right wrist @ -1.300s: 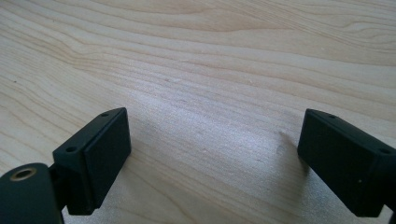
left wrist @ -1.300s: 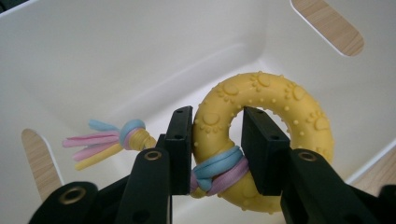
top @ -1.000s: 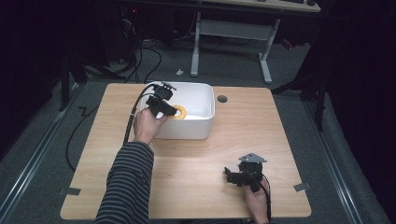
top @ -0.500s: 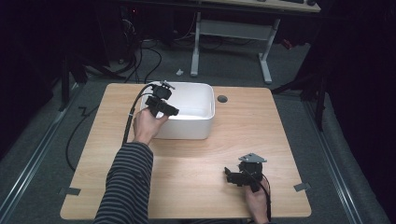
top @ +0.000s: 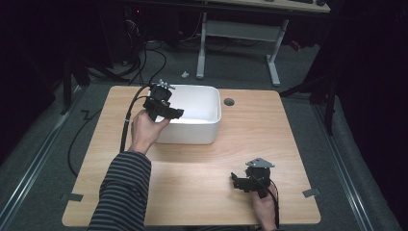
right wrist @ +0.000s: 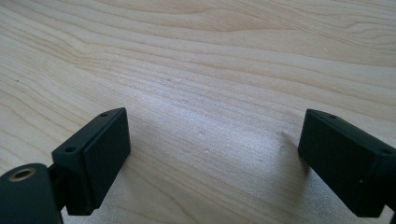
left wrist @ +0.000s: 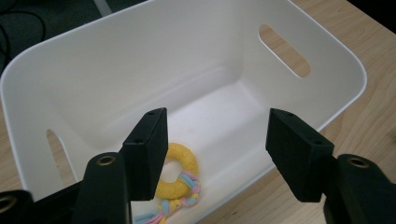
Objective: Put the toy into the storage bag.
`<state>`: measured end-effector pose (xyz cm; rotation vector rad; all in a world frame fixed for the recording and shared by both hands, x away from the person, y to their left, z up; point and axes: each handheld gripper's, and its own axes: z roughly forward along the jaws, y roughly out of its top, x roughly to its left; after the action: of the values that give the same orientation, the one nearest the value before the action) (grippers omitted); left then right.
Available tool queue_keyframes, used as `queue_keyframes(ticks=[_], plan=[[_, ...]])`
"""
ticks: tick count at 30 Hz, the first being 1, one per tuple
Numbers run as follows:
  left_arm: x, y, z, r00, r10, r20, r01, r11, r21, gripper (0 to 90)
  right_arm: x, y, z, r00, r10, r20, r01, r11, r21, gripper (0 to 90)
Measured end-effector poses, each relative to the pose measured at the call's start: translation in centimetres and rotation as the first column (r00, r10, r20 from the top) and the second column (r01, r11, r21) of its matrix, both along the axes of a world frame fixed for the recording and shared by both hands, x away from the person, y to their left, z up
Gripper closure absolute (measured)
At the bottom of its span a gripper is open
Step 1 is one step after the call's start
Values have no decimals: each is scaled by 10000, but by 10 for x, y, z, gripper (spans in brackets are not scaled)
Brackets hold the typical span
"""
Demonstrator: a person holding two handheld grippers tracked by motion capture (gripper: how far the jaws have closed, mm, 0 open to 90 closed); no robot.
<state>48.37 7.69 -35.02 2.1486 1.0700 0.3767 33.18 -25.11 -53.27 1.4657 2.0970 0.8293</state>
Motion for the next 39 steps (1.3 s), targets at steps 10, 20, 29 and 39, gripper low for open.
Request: queue_keyframes(ticks=[10,20,29,39], plan=[[-19,13,10,9990,-37,440,37,10000,6,360,0,0,0,10000,2,6,-2,10000,-1,91],[-33,27,10,9981,43,622,-28,9997,-236,355,0,0,0,10000,0,-1,0,10000,-4,91],[-44,41,8,9971,200,735,-173,9992,-373,351,0,0,0,10000,3,8,-3,10000,-2,91],[-60,52,7,9942,357,1018,-330,9991,-282,351,0,0,0,10000,-1,8,1,10000,-13,91]])
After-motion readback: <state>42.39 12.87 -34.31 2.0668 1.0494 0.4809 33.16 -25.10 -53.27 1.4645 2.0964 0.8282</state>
